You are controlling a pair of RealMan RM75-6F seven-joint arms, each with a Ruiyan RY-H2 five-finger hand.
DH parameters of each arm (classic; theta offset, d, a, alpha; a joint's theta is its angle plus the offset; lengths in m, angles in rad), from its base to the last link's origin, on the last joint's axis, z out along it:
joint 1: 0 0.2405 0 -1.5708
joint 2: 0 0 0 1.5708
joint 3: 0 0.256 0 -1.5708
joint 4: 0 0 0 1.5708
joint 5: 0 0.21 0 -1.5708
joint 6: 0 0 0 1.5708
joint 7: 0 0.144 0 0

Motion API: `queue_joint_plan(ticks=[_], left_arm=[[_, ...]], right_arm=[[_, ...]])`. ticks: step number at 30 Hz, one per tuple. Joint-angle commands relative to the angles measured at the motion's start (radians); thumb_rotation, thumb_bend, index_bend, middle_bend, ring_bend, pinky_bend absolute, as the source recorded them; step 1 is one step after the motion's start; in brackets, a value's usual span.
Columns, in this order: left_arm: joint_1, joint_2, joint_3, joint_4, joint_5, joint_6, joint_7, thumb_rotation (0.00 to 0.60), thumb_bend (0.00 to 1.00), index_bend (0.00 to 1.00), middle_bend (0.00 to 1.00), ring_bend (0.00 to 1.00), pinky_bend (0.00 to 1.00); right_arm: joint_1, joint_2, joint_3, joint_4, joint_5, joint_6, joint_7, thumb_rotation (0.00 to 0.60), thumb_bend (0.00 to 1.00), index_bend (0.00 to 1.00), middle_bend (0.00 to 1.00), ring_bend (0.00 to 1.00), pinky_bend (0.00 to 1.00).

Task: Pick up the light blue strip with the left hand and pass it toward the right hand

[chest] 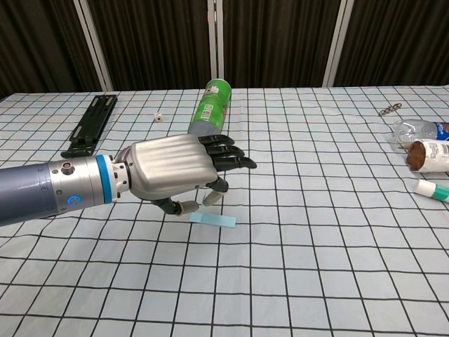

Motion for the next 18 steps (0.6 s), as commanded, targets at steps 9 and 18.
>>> queue_joint_plan(ticks=[9, 18], left_arm=[[-0.004, 0.0, 0.006, -0.002, -0.023, -0.001, 0.015, 0.6, 0.52, 0.58, 0.0, 0.0, 0.0], [-0.005, 0.019, -0.01, -0.04, -0.049, 0.017, 0.025, 0.6, 0.53, 0.73, 0.0, 0.0, 0.0]], right_arm=[[0.0, 0.002, -0.001, -0.002, -0.002, 0.0, 0.004, 0.6, 0.0, 0.09, 0.0, 0.0, 0.0], [0.003, 0.0, -0.007, -0.005, -0.007, -0.01, 0.001, 0.6, 0.0, 0.09, 0.0, 0.0, 0.0]])
